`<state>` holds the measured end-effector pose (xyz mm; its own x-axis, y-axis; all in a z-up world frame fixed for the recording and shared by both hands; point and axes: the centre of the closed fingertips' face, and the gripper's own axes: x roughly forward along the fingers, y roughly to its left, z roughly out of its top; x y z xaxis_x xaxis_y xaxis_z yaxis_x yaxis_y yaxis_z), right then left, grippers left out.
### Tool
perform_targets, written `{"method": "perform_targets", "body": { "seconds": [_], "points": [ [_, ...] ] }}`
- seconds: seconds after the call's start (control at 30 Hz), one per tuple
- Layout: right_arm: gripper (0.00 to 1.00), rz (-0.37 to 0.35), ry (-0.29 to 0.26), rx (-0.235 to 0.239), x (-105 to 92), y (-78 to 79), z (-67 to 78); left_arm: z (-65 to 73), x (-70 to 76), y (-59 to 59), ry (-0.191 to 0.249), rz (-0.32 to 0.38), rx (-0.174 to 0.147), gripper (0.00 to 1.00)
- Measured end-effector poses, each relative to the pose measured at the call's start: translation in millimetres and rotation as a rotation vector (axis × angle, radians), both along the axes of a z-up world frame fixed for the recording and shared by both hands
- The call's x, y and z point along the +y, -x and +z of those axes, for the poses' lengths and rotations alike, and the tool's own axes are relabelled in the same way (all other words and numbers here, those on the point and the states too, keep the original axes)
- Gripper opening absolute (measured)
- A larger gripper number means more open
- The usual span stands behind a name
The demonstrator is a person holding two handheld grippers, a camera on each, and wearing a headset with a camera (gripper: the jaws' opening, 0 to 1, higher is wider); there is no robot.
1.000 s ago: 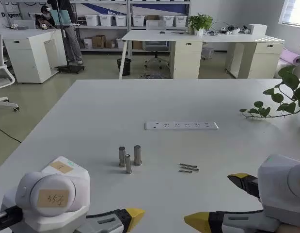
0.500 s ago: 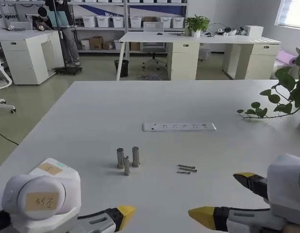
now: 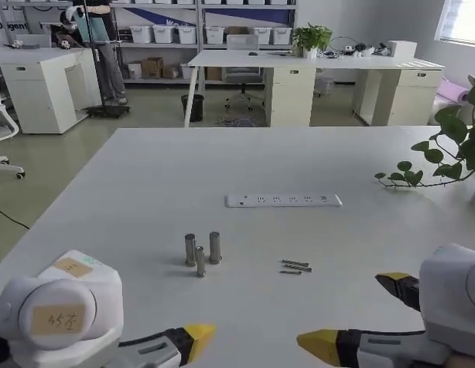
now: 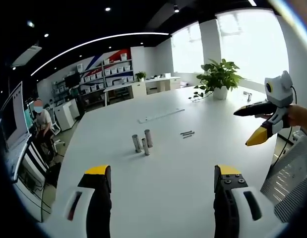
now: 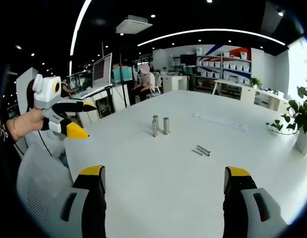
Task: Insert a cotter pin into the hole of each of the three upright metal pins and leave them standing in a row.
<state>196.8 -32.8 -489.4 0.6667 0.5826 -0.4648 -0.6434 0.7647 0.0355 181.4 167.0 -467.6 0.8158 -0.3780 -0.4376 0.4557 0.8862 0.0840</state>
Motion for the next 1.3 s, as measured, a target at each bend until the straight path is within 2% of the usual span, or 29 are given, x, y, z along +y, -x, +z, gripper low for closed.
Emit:
{"method": "perform_targets", "body": {
  "seconds": [0.47, 0.57, 0.67, 0.8, 0.9, 1.0, 1.07, 1.13, 1.3],
  "points": [
    [0.99, 0.003, -0.011, -0.008, 2.2, -0.6, 3.1, 0.6, -3.3, 0.8, 0.014, -0.012, -0.01, 0.91],
    [0.98, 0.007, -0.022, -0.007, 3.8, -1.2, 3.9, 1.4, -3.6, 0.1, 0.017, -0.013, -0.014, 0.93],
    [0.96, 0.008, -0.033, -0.005, 5.3, -0.7, 3.7, 1.6, -7.2, 0.1, 0.04, -0.023, -0.007, 0.96],
    [0.95, 0.008, -0.051, -0.004, 7.4, -0.5, 3.9, 2.0, -7.6, -1.6, 0.03, -0.025, -0.018, 0.96],
    [0.93, 0.013, -0.051, -0.009, 8.5, -1.3, 3.8, 1.6, -6.0, -6.0, 0.039, -0.02, -0.021, 0.91],
    [0.91, 0.023, -0.05, -0.015, 9.5, -0.7, 4.3, 1.7, -3.8, -13.1, 0.028, -0.014, -0.042, 0.84],
    [0.89, 0.032, -0.056, -0.015, 11.1, -0.5, 4.9, -1.1, -3.3, -19.1, 0.018, -0.021, -0.044, 0.77],
    [0.87, 0.04, -0.059, -0.015, 13.1, -0.2, 5.5, -4.7, -2.8, -26.5, -0.004, -0.029, -0.044, 0.71],
    [0.83, 0.043, -0.071, -0.02, 16.3, -4.0, 9.1, -12.8, -2.1, -48.7, 0.003, -0.03, -0.04, 0.62]
  ]
}}
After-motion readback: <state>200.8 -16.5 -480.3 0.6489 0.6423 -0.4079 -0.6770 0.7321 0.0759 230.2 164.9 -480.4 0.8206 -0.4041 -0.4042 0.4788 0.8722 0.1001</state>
